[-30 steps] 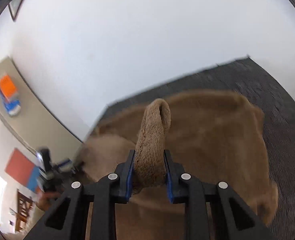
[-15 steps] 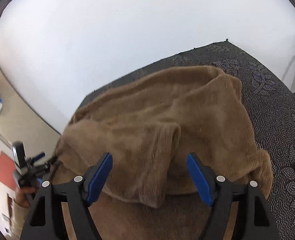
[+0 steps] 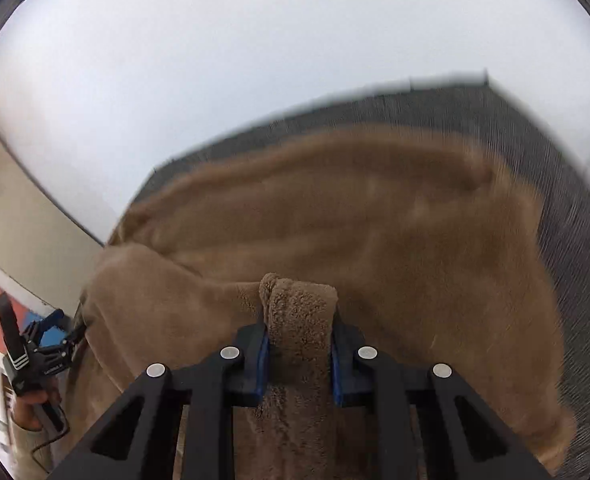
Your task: Fold clothes
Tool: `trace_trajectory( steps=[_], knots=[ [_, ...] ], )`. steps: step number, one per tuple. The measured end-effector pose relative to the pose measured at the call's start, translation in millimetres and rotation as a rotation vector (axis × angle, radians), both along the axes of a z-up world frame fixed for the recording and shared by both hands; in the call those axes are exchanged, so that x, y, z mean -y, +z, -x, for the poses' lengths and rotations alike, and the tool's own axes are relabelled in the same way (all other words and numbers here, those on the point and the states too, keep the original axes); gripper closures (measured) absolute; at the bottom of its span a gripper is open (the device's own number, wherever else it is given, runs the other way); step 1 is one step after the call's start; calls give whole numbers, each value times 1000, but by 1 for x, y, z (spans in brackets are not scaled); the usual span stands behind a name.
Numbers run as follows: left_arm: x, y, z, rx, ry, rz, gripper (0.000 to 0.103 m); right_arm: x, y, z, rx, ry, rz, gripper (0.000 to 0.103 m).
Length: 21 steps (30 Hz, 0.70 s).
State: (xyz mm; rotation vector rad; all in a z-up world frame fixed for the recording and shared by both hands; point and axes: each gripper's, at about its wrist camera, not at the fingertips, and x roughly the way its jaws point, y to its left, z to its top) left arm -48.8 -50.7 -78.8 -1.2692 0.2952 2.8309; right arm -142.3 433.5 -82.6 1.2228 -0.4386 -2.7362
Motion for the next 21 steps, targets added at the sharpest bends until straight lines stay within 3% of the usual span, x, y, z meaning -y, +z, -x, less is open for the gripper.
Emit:
trace_trajectory(
  steps=[3, 5, 8, 10, 12, 14, 16, 17, 21],
  knots=[
    [-4, 0, -2, -8, -23, -5, 1, -13, 43, -15, -153, -55, -7, 79],
    [-9, -2, -2, -8, -46, 4, 1, -22, 57, -20, -194, -82, -15, 79],
    [-22, -6, -2, -16, -71, 66, 1, -21, 41, -14, -142, -101, -125, 79],
    [-28, -7, -3, -30, -74, 120, 1, -17, 13, -4, -53, -86, -177, 79],
    [-28, -7, -3, -30, -71, 125, 1, -13, -16, 6, 31, -65, -202, 78],
    [-24, -6, -4, -21, -67, 111, 1, -13, -29, 10, 58, -67, -237, 68],
    [-17, -5, -7, -10, -58, 84, 1, -15, -29, 8, 47, -95, -264, 25],
    [-14, -4, -8, -7, -51, 70, 1, -18, -25, 5, 37, -110, -270, 18],
    [-3, 0, -18, -18, -13, 30, 1, -21, -4, -1, -4, -138, -269, 16]
  ],
)
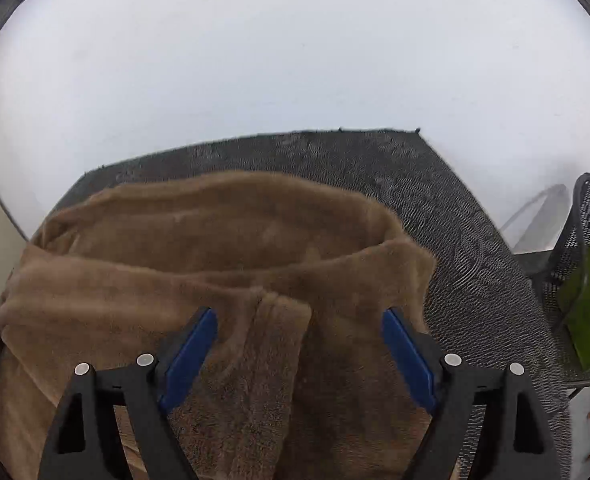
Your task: Fold clothes
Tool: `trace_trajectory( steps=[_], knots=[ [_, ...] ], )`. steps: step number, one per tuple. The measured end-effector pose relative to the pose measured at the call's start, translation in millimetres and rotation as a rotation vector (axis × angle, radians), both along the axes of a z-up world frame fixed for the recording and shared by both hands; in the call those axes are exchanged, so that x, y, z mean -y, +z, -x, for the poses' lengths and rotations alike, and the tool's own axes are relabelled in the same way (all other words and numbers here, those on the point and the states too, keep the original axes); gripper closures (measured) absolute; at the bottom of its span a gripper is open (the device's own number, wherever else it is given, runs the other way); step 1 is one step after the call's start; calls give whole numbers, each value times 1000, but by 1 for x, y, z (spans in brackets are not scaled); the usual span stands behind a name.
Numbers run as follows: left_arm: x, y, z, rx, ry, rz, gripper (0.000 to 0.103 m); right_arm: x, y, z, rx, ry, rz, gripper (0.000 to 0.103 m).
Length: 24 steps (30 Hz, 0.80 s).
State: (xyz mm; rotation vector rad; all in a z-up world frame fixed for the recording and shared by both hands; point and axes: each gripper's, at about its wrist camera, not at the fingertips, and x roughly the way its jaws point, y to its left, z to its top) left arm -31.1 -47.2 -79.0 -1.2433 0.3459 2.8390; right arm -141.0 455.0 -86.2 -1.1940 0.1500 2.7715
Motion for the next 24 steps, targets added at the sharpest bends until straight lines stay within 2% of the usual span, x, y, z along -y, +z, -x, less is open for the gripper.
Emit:
trace_trajectory(
  steps=[3, 6, 9, 12, 14, 16, 19, 24],
  knots=[
    [1, -6, 0, 24, -13, -22, 1, 16, 22, 3, -37, 63, 36, 16],
    [1, -9, 4, 45, -53, -56, 1, 48, 38, 15, -51, 192, 100, 16],
    [2, -5, 8, 56, -104, -142, 1, 93, 50, 42, -52, 356, 187, 16],
    [9, -11, 17, 105, -82, -246, 1, 153, 60, 73, -35, 504, 228, 16],
    [17, -17, 24, 150, -55, -342, 1, 197, 56, 106, 19, 604, 257, 16],
    [23, -14, 24, 136, -44, -398, 1, 233, 47, 131, 75, 662, 274, 16],
    [30, -14, 23, 119, -25, -466, 1, 286, 30, 165, 153, 724, 237, 16],
    [23, -15, 27, 114, -30, -456, 1, 341, -7, 186, 277, 782, 89, 18]
  ],
)
